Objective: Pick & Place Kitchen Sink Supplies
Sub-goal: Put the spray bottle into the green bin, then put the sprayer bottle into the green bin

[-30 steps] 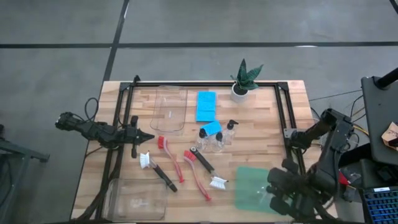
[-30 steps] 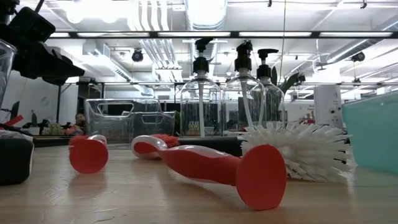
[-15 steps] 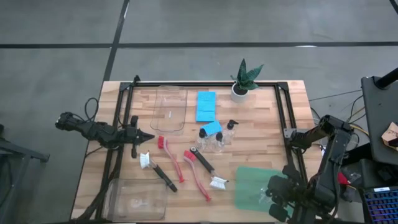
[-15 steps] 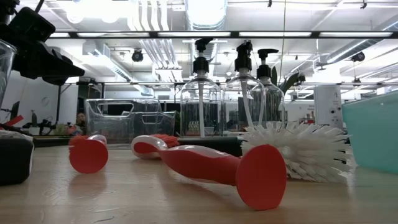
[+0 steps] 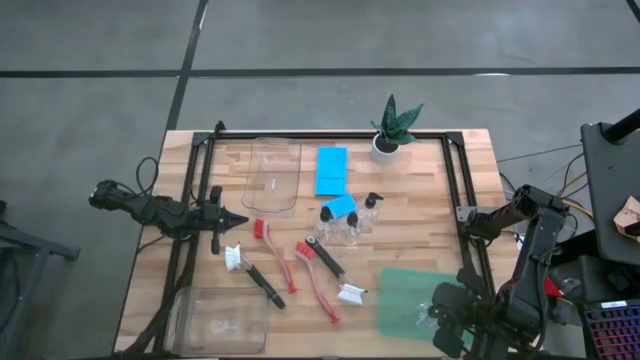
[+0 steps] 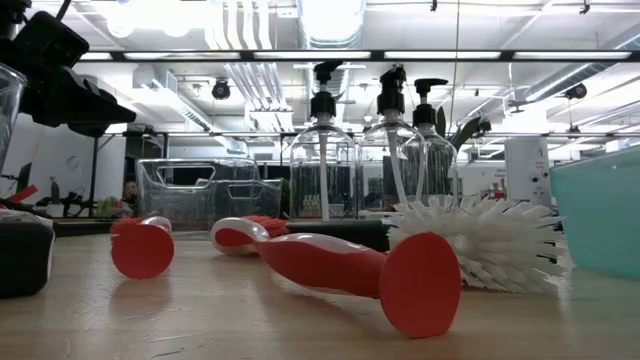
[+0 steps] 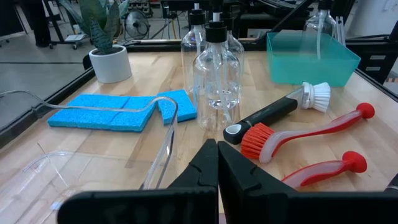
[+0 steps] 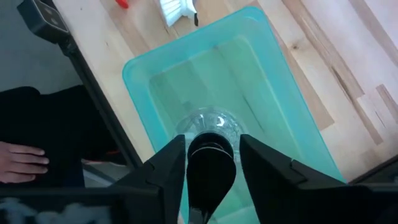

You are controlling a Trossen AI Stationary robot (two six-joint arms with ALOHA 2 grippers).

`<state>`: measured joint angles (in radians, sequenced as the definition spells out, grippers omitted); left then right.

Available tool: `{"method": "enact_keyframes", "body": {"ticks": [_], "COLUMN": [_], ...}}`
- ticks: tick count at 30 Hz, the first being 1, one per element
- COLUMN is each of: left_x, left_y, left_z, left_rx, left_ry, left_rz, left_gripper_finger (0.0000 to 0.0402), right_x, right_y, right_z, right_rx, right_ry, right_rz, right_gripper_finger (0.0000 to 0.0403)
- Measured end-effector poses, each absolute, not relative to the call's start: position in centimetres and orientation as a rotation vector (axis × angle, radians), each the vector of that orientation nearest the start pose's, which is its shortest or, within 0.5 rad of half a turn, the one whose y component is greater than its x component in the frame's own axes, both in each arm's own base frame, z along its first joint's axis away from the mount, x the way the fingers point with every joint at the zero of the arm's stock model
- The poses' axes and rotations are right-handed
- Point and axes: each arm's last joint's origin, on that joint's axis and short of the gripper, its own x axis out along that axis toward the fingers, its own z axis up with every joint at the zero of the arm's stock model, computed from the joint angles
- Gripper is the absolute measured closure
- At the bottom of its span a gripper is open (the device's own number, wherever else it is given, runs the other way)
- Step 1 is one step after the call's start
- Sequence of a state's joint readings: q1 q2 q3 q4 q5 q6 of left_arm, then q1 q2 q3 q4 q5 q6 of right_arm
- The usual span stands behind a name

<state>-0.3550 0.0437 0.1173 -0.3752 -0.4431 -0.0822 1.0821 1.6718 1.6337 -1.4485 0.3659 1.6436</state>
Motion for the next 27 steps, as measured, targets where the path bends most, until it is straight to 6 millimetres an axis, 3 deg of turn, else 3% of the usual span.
{"method": "enact_keyframes", "body": {"ticks": [8,17,27], "left_x": [8.5,8.5,8.5], "left_y": [-1.8,-1.8,-1.8], "left_z": [16.5,16.5,16.5], "left_rx": [0.036,0.036,0.036], "left_ry": [0.274,0.274,0.274], "left_rz": [0.099,0.099,0.099], "left_gripper_finger": [0.0401,0.0401,0.0401], "right_x": [14.9,15.1,18.8], "right_y": [25.7,24.6,19.5], "right_z": [33.2,34.8,36.8], "right_rx": [0.414,0.358,0.257], "right_ry": [1.140,1.029,0.928], "right_rz": [-0.432,-0.440,-0.487], "right_gripper_finger": [0.0188,0.0156,0.0155]}}
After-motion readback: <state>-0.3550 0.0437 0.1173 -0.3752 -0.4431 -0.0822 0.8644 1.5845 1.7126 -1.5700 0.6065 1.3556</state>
